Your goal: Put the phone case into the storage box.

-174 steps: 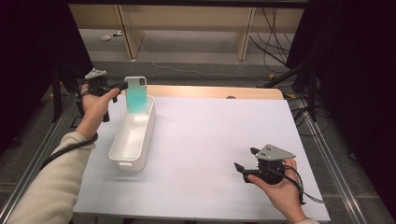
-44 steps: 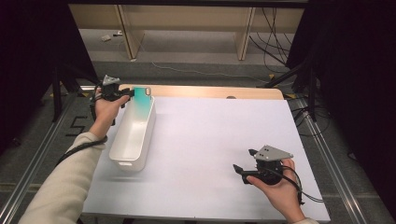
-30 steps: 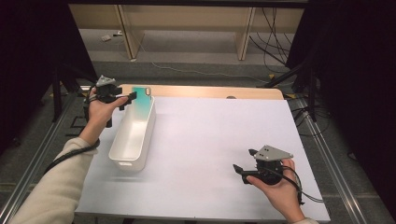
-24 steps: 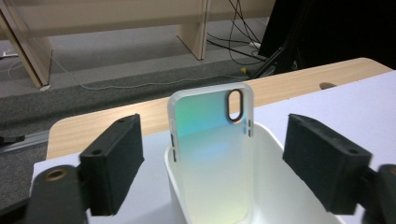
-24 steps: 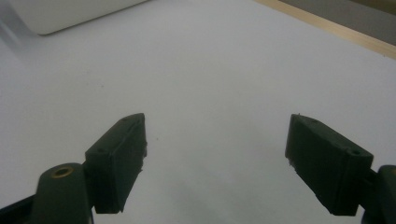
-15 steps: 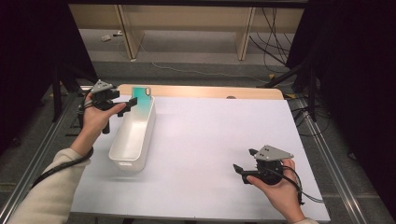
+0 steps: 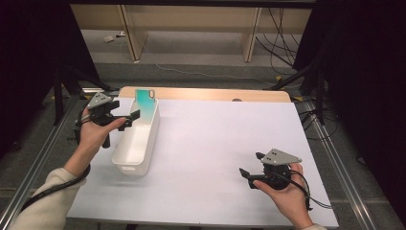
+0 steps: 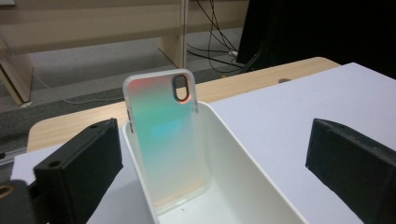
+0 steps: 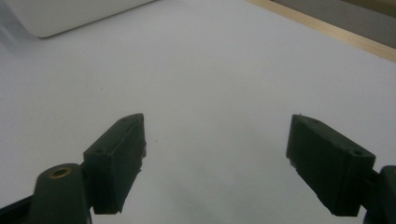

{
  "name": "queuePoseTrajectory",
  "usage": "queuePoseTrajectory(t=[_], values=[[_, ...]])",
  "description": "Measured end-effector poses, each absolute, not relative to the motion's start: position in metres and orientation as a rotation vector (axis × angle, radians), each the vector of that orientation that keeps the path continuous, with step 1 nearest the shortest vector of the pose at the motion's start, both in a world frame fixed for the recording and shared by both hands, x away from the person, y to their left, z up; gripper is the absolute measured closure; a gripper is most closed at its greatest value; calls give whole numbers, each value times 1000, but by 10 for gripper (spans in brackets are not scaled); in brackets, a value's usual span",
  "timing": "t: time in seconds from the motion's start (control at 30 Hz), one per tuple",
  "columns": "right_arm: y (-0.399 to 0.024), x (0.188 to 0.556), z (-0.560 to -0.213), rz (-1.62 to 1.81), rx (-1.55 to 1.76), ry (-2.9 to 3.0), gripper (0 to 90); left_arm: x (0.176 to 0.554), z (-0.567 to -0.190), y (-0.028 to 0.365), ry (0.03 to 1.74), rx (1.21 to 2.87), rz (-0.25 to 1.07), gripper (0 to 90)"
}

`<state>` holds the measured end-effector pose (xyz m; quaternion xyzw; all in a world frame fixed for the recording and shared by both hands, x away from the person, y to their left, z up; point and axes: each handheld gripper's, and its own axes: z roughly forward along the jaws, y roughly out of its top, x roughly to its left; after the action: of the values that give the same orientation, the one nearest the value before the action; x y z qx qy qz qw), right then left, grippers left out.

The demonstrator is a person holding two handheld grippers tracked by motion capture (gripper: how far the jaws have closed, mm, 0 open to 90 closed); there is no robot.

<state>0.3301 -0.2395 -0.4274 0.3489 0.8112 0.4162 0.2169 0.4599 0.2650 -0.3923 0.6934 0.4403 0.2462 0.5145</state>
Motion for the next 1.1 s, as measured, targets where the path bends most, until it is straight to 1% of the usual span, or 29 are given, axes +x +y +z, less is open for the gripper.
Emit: queuePoseTrajectory(t=[0.57, 1.1], values=[[-241, 330, -426, 1159, 970, 2239, 206, 416, -395, 250, 973, 1676, 570, 7], [-241, 330, -426, 1163, 966, 2241, 206, 390, -399, 235, 894, 1706, 534, 7]])
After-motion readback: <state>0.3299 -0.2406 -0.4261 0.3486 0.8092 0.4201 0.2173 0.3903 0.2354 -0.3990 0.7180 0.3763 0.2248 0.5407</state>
